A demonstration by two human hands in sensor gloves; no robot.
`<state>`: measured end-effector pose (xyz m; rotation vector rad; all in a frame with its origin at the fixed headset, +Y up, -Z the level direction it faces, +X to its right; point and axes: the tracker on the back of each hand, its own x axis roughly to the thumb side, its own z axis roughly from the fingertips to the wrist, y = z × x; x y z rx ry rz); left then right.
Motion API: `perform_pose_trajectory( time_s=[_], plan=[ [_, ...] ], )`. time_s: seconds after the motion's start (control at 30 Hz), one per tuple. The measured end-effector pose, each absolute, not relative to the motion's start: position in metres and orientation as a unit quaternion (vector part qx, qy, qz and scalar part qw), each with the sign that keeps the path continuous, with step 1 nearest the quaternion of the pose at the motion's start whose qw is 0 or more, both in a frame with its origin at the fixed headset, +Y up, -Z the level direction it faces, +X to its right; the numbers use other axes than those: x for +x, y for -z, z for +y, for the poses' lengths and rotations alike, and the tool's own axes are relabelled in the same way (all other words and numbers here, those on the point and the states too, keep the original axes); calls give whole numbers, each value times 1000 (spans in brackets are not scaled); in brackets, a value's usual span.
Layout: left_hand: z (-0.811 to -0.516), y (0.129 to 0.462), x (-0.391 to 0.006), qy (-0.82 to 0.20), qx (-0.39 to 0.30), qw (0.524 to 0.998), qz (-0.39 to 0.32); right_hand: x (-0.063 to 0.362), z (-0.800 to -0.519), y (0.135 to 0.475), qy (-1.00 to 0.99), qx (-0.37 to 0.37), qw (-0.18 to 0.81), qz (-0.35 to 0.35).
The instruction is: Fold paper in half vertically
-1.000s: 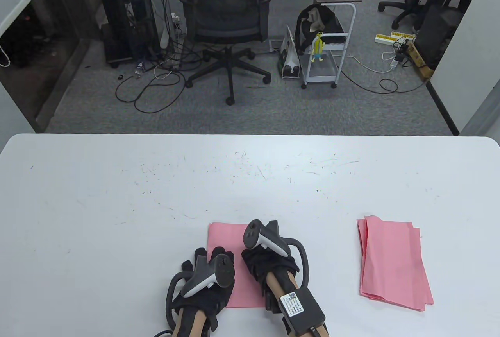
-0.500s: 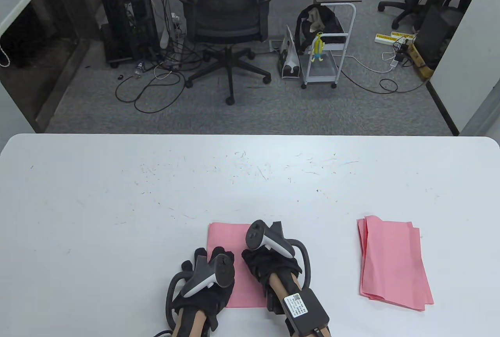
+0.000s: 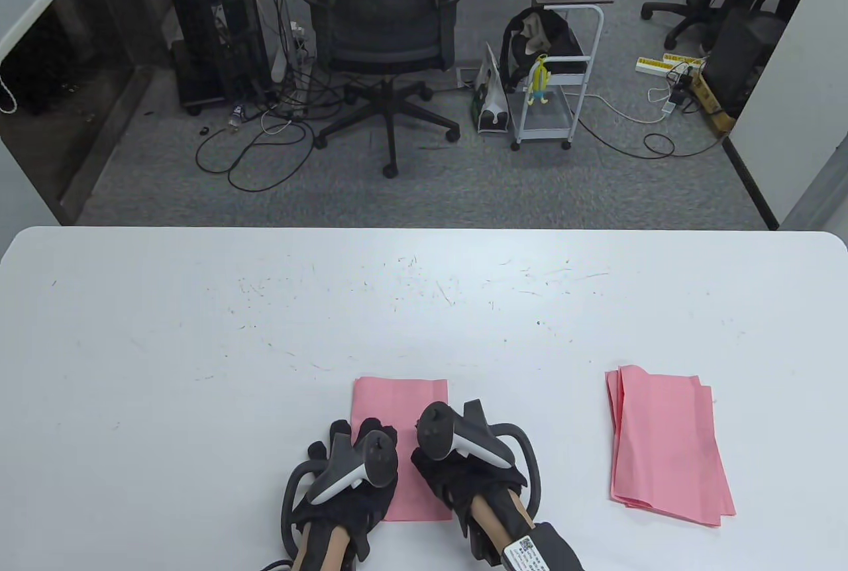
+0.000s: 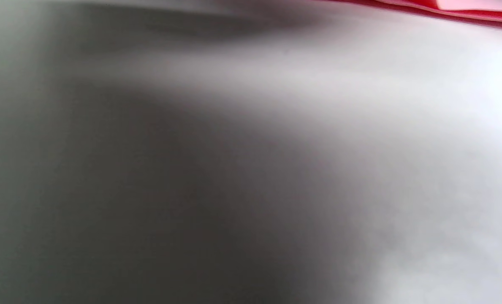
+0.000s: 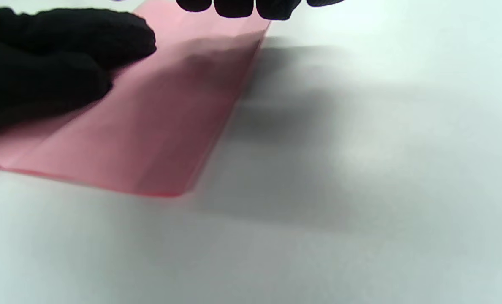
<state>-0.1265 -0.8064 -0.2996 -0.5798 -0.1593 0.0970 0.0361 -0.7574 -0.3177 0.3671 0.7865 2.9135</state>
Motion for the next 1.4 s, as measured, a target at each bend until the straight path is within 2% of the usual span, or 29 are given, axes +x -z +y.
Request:
perform_pose_trajectory(
  time_s=[0.13,0.77,1.4],
  plan=[
    [-807,300,-127,-49,-286,954,-79,33,-768,318,-954,118,21,275],
    [-807,300,-127,-48,-287,953,-79,32,-771,310,-957,126,8,262],
    [-807,300,-127,-48,-288,953,-79,38,-771,242,-943,204,-40,259]
  ],
)
